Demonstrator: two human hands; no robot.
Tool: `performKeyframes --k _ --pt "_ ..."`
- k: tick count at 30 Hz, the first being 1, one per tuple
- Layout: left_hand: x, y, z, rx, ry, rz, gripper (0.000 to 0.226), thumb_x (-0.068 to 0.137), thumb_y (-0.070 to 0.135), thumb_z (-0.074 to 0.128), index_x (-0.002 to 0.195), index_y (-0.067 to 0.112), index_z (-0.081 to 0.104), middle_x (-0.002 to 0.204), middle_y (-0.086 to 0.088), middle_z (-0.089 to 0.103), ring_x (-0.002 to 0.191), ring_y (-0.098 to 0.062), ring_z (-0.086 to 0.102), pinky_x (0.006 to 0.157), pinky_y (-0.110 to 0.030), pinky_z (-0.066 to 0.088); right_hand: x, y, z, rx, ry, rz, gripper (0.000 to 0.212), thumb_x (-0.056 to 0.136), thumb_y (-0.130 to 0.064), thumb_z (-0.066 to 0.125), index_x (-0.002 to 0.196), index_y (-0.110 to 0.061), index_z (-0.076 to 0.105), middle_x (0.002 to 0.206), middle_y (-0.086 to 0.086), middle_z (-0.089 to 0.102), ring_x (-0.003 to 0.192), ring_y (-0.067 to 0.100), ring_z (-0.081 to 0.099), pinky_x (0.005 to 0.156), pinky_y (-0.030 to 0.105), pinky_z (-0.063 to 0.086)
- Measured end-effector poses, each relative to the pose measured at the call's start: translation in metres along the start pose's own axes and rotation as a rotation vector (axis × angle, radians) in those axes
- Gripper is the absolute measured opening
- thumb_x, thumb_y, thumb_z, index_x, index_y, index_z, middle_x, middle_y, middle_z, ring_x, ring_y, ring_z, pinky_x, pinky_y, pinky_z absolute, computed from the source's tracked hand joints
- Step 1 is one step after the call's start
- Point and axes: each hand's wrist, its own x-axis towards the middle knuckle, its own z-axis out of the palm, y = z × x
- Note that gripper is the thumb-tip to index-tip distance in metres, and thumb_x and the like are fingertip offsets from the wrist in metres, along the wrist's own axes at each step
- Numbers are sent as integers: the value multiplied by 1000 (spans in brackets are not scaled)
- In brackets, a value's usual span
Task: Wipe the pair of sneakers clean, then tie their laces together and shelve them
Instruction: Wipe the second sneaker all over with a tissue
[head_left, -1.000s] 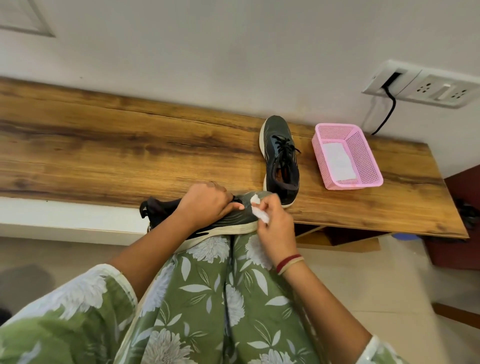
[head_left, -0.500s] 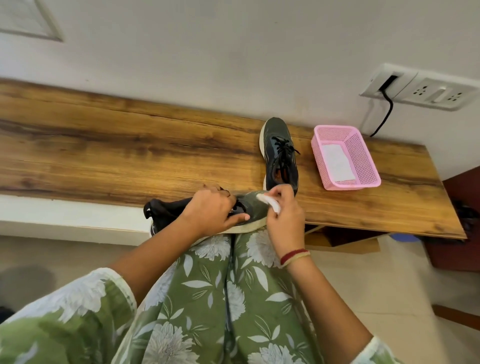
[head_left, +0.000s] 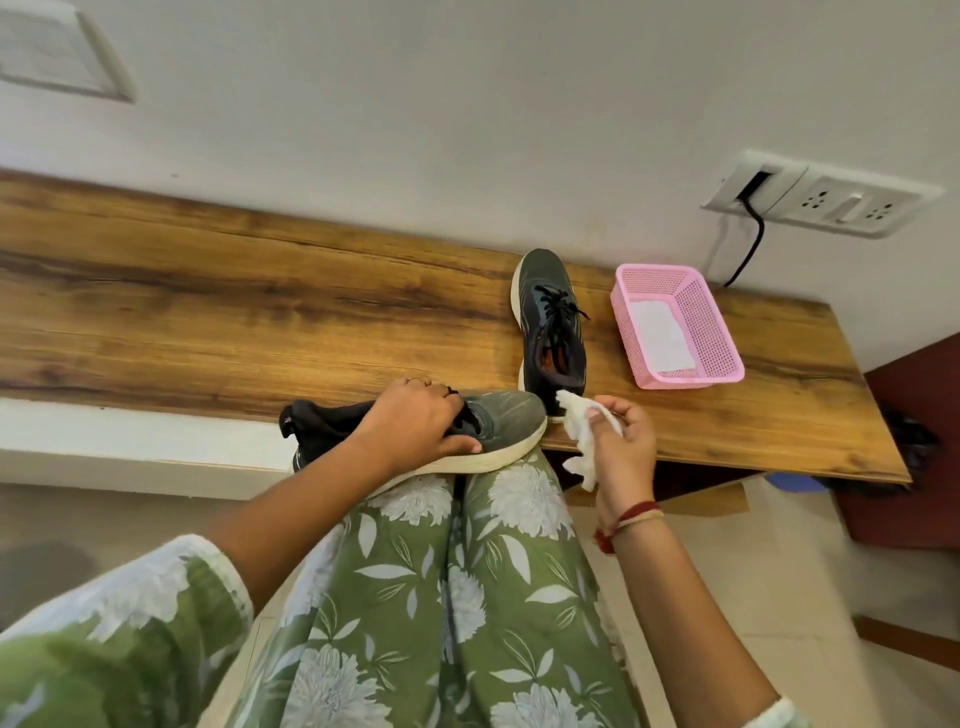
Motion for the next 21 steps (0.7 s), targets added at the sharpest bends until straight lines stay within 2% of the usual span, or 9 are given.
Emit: performKeyframes --k 2,4,7,10,12,14,16,18,21 --pt "9 -11 -1 -44 -30 68 68 87 71 36 123 16 54 113 -4 62 103 -22 58 79 -32 44 8 0 0 19 14 35 20 89 -5 58 82 -24 59 100 9 63 90 25 60 83 47 52" --pt "15 -21 1 -91 -28 146 67 86 71 37 118 16 57 108 -3 63 100 -21 58 78 -32 45 11 2 5 -7 -28 28 20 89 -5 58 82 -24 60 94 3 63 90 22 59 83 42 51" --pt "22 -32 7 -143 138 286 68 89 67 29 104 11 64 93 -6 66 86 -24 62 74 -34 49 13 -1 15 -13 -95 2 21 89 -3 56 82 -22 61 90 -2 62 89 19 58 83 37 50" --pt "30 -40 8 -104 287 391 55 93 54 34 93 9 67 84 -7 67 73 -25 62 58 -34 52 14 -3 20 -171 -139 -182 22 89 2 52 88 -18 61 90 -5 61 89 15 57 77 20 48" --pt "31 -41 6 -70 332 413 47 92 50 41 90 10 66 88 -7 66 76 -26 62 60 -36 53 11 0 22 -439 -227 -368 26 87 5 50 97 -16 62 91 -3 62 86 13 57 68 15 43" --pt "26 -34 3 -37 354 318 40 89 51 50 87 15 67 99 -6 65 91 -27 62 74 -39 52 7 10 21 -736 -313 -506 32 85 4 51 105 -18 63 95 -1 63 84 14 56 70 22 42" --pt "20 -21 0 -38 386 163 31 83 48 62 86 18 69 103 -4 64 97 -26 59 81 -42 45 4 22 20 -867 -343 -607 34 83 3 51 107 -19 62 98 2 63 89 18 56 76 28 44" --pt "19 -5 -6 -60 327 61 29 86 45 59 96 18 67 100 -1 63 97 -26 56 80 -41 40 3 28 19 -849 -346 -648 35 81 3 51 108 -18 60 99 5 63 93 21 55 80 29 42" --pt "26 18 -10 -91 116 -80 39 94 51 44 116 20 53 108 0 64 108 -25 53 86 -41 33 2 29 18 -787 -344 -607 42 80 4 52 114 -18 58 104 4 63 96 19 55 80 24 40"
